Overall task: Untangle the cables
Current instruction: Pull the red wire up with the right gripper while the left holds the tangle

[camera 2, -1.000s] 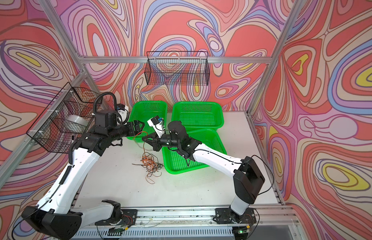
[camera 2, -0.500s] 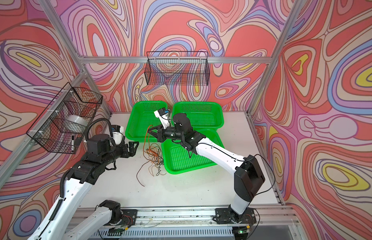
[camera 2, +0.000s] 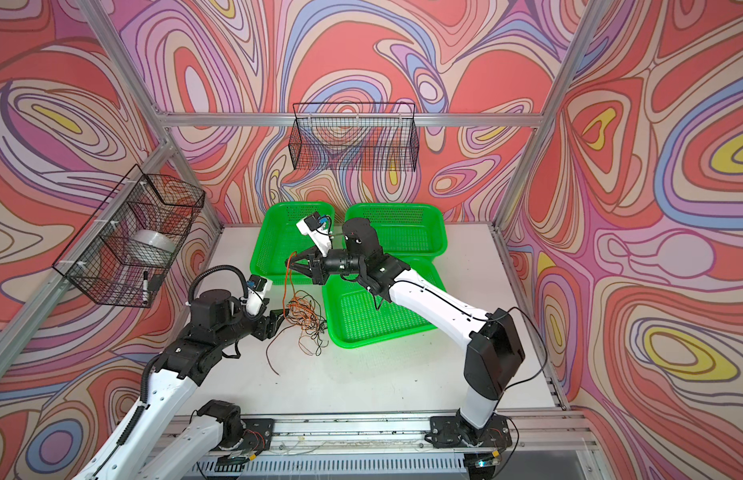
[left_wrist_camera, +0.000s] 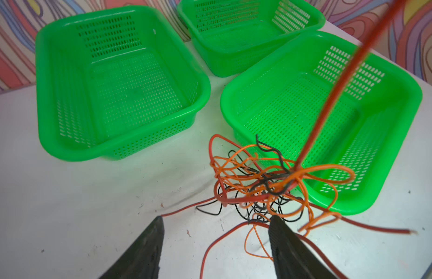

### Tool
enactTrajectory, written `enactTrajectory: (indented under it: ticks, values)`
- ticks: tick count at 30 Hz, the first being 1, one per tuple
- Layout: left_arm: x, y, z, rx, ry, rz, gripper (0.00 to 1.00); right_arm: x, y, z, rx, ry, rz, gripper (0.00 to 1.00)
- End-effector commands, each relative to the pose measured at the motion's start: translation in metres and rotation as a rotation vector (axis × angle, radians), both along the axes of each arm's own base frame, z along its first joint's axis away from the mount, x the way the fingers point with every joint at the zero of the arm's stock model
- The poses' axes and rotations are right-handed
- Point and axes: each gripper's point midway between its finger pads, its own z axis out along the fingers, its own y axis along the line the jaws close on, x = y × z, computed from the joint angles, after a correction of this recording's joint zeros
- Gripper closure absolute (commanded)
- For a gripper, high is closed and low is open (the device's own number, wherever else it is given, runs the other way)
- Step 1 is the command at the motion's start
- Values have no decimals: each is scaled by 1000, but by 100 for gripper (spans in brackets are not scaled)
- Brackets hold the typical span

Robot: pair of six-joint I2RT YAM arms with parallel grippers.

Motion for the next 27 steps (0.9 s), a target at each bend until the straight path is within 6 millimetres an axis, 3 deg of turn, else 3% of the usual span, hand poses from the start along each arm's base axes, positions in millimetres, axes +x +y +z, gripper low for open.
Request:
enactTrajectory:
  ticks: [1, 6, 12, 18, 23, 27]
  values:
    - [-6, -12, 14, 93, -176, -162, 30, -6, 2, -1, -19, -33, 65, 100]
    - [-9, -23, 8, 119, -209, -266, 30, -12, 4, 2, -13, -30, 113, 100]
    - [3, -29, 8, 145, -261, -297, 38, -20, 3, 7, 0, -37, 157, 100]
    - [6, -41, 7, 162, -277, -371, 65, -19, 1, 12, -4, -69, 144, 100]
    - [1, -46, 6, 170, -279, -408, 98, -7, -5, 21, 15, -72, 78, 100]
    - [0, -42, 2, 192, -283, -392, 100, 11, -30, 45, 105, -56, 5, 100]
